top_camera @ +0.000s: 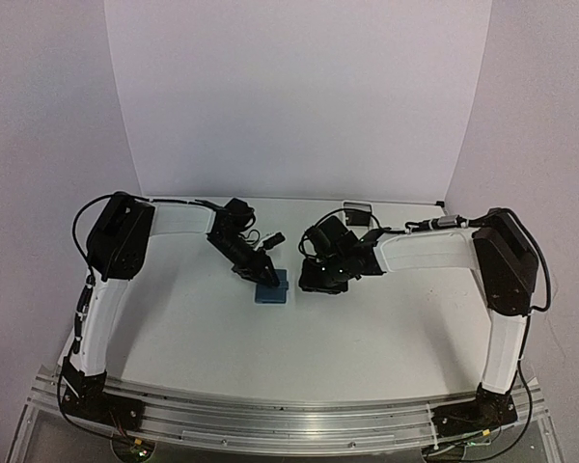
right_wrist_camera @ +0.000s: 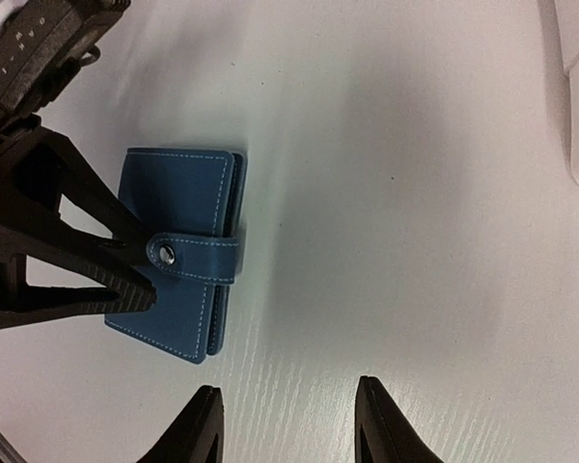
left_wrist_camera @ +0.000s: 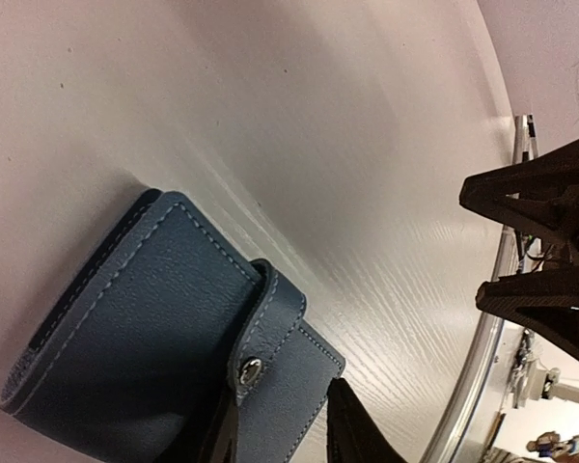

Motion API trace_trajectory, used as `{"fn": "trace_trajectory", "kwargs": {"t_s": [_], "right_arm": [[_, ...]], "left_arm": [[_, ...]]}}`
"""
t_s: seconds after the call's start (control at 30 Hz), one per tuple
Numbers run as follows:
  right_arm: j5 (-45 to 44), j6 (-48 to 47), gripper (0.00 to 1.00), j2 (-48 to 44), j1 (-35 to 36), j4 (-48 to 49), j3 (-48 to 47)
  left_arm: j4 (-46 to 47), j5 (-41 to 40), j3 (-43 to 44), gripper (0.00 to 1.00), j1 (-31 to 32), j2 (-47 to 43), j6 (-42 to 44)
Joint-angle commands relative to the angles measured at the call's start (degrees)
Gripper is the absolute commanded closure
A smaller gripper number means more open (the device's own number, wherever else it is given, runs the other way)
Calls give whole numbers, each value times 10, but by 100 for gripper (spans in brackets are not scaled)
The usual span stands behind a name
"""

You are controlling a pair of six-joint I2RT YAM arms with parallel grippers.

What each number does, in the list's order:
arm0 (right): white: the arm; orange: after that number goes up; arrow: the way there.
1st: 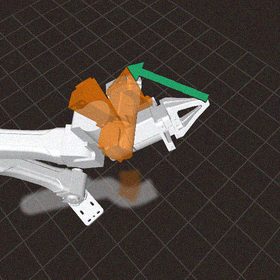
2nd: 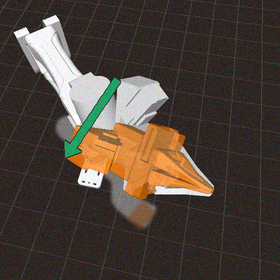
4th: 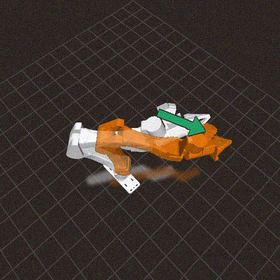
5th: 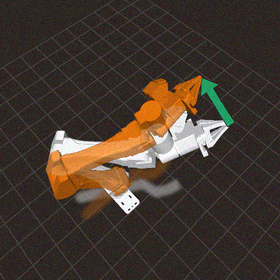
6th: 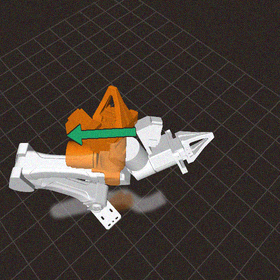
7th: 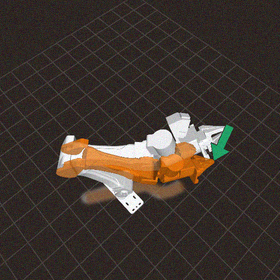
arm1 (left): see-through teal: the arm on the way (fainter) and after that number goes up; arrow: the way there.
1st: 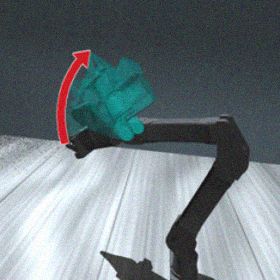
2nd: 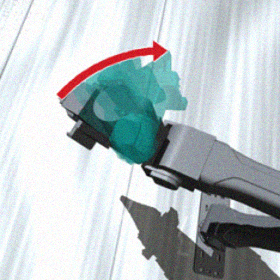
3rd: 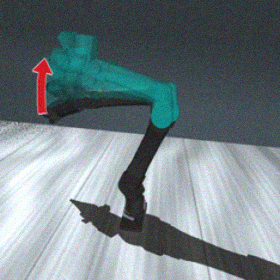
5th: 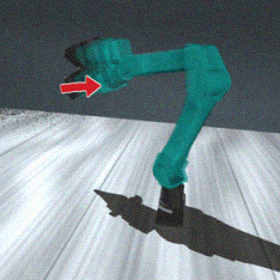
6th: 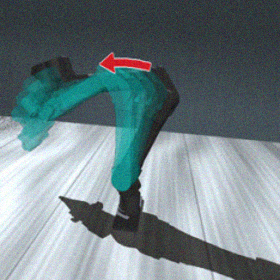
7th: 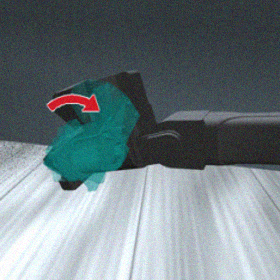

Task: Put the credit cards into the card holder
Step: Close the card holder at the center of the board.

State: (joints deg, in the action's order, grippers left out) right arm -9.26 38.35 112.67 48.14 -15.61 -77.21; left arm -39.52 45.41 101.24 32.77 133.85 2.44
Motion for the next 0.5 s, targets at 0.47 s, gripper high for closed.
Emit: {"fn": "trace_trajectory", "kwargs": {"t_s": [0.47], "right_arm": [[12, -49, 52, -26, -29, -4, -53]], "left_arm": [[-25, -67, 7, 29, -17, -108, 12]]}}
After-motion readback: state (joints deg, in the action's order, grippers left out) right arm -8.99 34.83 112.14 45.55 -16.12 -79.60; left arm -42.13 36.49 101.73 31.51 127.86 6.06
